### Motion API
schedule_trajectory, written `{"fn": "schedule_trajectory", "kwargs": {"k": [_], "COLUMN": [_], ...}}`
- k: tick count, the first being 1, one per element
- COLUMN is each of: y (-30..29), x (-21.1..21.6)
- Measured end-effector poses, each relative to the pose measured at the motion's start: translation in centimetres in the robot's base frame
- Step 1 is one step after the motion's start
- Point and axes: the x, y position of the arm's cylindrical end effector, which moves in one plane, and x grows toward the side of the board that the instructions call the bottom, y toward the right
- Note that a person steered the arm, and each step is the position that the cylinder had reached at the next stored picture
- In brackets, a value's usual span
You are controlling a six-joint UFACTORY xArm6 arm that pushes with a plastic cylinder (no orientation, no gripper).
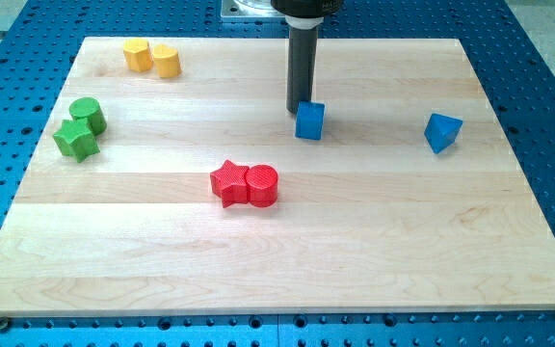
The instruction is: Move your arm to the top side of the board
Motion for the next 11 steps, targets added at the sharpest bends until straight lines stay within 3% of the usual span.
{"fn": "schedule_trajectory", "kwargs": {"k": [4,11], "y": [-6.3,-6.0], "x": [0.0,-2.9]}}
